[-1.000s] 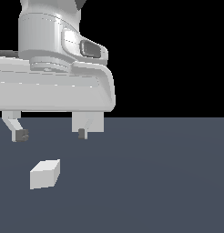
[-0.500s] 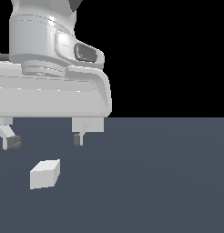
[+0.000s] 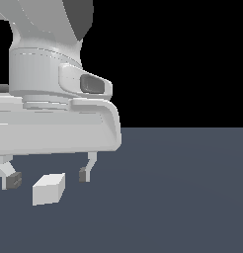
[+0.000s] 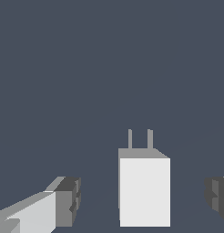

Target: Plug the charger into the wall socket.

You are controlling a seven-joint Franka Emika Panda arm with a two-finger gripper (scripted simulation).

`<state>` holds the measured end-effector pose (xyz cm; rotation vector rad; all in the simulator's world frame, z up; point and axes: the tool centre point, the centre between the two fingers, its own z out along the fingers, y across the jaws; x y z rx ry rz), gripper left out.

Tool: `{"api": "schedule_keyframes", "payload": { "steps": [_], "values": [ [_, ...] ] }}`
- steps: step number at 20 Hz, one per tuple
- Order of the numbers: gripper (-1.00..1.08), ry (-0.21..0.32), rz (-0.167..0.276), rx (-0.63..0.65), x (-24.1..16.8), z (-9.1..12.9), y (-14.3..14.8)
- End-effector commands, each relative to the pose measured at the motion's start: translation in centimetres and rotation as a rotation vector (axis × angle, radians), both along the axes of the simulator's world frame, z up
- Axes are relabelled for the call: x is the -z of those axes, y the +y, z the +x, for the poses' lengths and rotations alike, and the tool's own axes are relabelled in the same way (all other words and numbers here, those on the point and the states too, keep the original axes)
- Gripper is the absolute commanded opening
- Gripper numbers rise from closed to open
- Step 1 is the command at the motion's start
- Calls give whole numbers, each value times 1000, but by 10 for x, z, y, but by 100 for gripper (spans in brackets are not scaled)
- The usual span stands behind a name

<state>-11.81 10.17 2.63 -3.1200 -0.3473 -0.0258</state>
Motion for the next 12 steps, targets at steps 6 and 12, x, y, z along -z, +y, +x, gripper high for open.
{"api": "schedule_keyframes", "payload": {
  "steps": [6, 12],
  "values": [
    [100, -1, 0, 0, 15, 0, 0],
    [-100, -1, 0, 0, 15, 0, 0]
  ]
}}
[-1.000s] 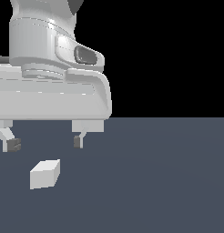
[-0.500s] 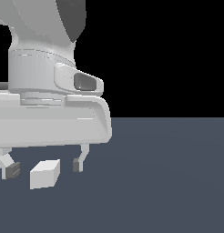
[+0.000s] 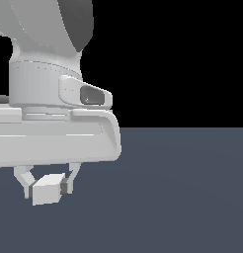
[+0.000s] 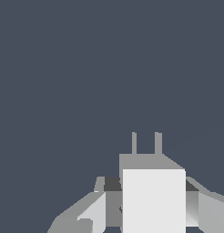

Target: Plug the charger into the wall socket.

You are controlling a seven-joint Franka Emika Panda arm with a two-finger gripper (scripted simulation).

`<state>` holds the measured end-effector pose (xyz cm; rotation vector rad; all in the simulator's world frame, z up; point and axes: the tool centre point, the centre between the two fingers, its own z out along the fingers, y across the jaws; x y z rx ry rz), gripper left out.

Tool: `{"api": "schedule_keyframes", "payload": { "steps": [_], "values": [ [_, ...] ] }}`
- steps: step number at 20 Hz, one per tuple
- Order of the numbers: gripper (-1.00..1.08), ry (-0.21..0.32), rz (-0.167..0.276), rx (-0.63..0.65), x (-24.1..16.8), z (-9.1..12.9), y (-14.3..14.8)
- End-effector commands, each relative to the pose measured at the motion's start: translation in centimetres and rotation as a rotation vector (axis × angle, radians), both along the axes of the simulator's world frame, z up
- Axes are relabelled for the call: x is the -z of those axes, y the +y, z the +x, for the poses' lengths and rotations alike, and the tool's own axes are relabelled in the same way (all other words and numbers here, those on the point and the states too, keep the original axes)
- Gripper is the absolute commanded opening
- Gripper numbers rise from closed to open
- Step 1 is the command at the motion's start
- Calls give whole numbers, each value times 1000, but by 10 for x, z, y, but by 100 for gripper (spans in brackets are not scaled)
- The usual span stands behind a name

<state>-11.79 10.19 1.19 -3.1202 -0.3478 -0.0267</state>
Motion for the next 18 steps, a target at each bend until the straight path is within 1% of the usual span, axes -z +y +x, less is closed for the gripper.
{"api": "schedule_keyframes", "payload": {
  "steps": [1, 6, 10, 14, 18],
  "values": [
    [-100, 0, 0, 0, 0, 0, 0],
    [-100, 0, 0, 0, 0, 0, 0],
    [-100, 0, 0, 9, -4, 5, 0],
    [-100, 0, 1, 28, -13, 17, -2],
    [-100, 0, 2, 58, -27, 36, -4]
  ]
}}
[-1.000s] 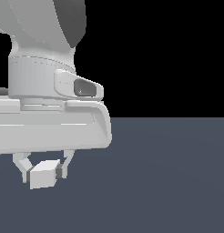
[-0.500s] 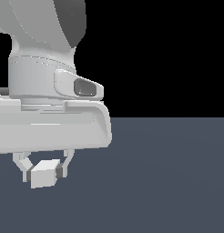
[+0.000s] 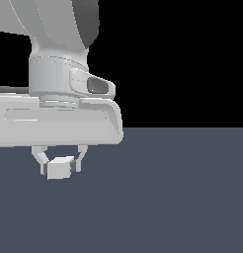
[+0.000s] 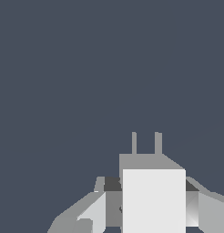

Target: Plug the charger into the wall socket.

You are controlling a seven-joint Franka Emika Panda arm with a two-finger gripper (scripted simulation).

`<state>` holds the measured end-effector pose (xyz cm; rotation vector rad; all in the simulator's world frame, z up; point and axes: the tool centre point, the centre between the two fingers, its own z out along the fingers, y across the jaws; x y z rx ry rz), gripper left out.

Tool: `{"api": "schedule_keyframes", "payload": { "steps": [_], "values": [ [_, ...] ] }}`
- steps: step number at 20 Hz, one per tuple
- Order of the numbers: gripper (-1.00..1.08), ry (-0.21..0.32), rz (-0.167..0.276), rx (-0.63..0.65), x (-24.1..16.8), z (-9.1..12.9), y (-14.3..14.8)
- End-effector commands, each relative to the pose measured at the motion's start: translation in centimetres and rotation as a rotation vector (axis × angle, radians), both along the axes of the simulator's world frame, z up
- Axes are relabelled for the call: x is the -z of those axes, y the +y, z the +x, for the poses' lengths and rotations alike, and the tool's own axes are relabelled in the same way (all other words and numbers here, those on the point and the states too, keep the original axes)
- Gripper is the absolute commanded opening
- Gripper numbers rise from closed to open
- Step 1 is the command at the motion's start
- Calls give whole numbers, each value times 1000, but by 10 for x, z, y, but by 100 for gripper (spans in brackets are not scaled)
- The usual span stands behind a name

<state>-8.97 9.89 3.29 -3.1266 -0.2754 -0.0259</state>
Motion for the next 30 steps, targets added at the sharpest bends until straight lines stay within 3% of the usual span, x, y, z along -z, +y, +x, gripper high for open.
{"api": "schedule_keyframes", "payload": {
  "steps": [1, 14, 30],
  "values": [
    [-100, -1, 1, 21, -10, 13, -2],
    [-100, -1, 0, 135, -59, 84, -18],
    [-100, -1, -1, 156, -67, 98, -22]
  ]
}}
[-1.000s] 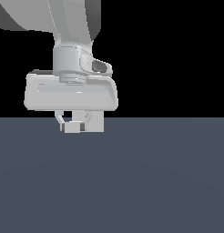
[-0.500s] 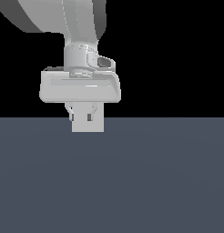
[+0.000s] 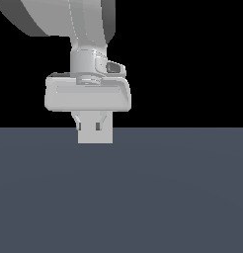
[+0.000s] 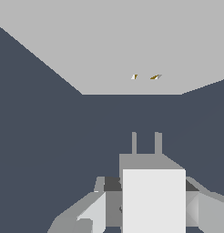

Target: Plug the charger into the wall socket.

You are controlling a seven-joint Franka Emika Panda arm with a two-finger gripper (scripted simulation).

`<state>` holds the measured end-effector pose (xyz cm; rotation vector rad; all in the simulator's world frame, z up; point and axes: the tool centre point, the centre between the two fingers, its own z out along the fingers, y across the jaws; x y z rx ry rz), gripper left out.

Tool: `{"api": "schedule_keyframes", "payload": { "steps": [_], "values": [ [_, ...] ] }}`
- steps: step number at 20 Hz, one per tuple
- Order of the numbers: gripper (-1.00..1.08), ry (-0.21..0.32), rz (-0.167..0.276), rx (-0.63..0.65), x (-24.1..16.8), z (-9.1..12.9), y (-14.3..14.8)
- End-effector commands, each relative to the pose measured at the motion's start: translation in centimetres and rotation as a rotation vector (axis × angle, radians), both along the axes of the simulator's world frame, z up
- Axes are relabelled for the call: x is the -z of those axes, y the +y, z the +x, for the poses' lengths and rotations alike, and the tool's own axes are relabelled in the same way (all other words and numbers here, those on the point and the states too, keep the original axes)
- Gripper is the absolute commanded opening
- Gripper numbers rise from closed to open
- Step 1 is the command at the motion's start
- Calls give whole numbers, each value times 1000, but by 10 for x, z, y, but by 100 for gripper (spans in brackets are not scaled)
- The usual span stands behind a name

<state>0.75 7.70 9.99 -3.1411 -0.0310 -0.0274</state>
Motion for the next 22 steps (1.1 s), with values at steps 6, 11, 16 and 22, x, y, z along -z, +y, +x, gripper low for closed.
{"api": "schedule_keyframes", "payload": {
  "steps": [6, 11, 16, 22],
  "values": [
    [-100, 0, 0, 0, 0, 13, 0],
    [-100, 0, 0, 0, 0, 31, 1],
    [-100, 0, 0, 0, 0, 44, 1],
    [-100, 0, 0, 0, 0, 50, 1]
  ]
}}
